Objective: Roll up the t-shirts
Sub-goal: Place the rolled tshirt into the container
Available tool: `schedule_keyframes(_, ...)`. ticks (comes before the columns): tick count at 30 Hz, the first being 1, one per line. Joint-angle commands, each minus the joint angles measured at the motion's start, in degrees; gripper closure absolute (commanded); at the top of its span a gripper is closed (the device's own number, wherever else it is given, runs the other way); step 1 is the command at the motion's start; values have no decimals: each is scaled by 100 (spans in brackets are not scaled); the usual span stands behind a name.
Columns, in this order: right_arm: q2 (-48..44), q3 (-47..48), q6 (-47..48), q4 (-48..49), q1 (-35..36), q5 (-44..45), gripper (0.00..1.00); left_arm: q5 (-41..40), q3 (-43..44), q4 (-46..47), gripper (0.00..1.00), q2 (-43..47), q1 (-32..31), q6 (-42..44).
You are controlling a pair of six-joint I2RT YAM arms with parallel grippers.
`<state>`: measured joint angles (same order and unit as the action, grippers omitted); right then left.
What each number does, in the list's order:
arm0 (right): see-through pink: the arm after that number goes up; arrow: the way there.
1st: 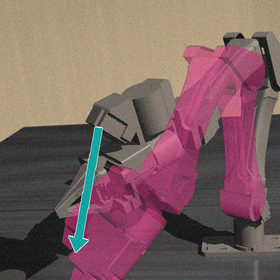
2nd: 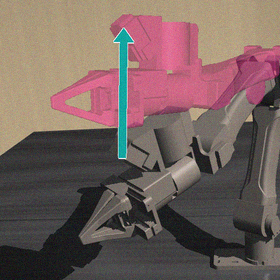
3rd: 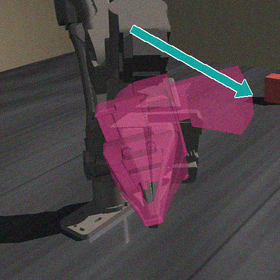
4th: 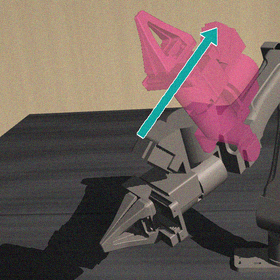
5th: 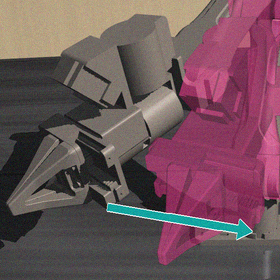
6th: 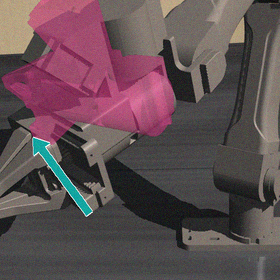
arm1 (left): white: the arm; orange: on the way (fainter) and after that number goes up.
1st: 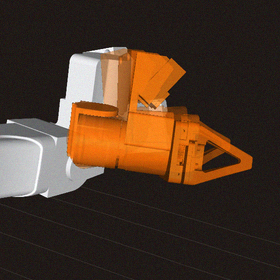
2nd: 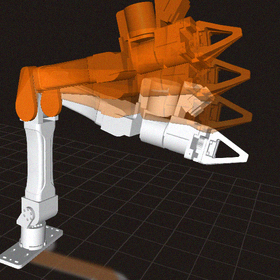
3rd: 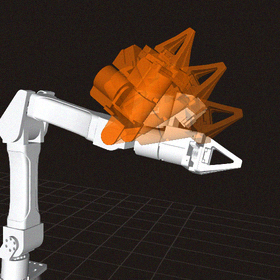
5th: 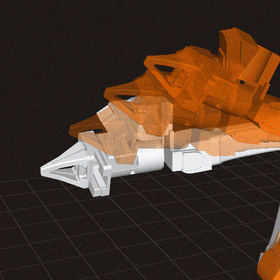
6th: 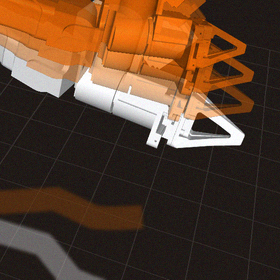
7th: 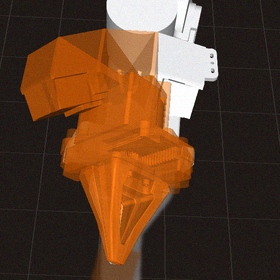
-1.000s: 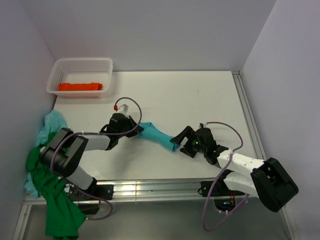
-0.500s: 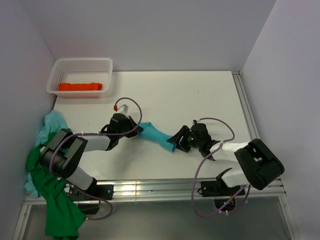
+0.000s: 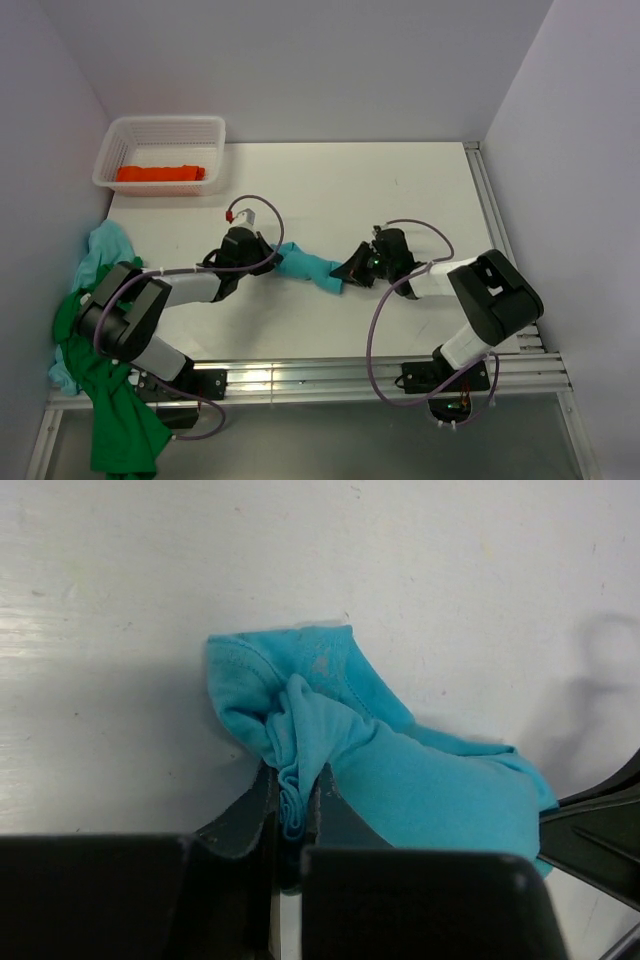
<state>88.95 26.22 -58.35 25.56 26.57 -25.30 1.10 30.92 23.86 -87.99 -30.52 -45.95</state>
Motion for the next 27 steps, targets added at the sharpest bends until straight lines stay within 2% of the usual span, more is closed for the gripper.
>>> schedule_keyframes(1, -35, 559, 218, 301, 6, -283, 100, 128, 291, -539, 100, 246, -217, 78)
schedule_keyframes(7, -246, 1367, 535, -507, 6, -98, 100, 241, 1249, -1672, 100, 449, 81, 324)
schedule_keyframes(14, -88, 2562, 676, -922, 77, 25, 100, 382, 2260, -2524, 100, 493, 976, 508)
schedule_keyframes(20, 588, 3608, 632, -544, 182, -28, 100, 145, 3402, -2772, 100, 458, 1618, 886)
schedule_keyframes(27, 2202, 5655, 290, -130, 323, -107, 100, 189, 5080, -3115, 100, -420, 2278, 948)
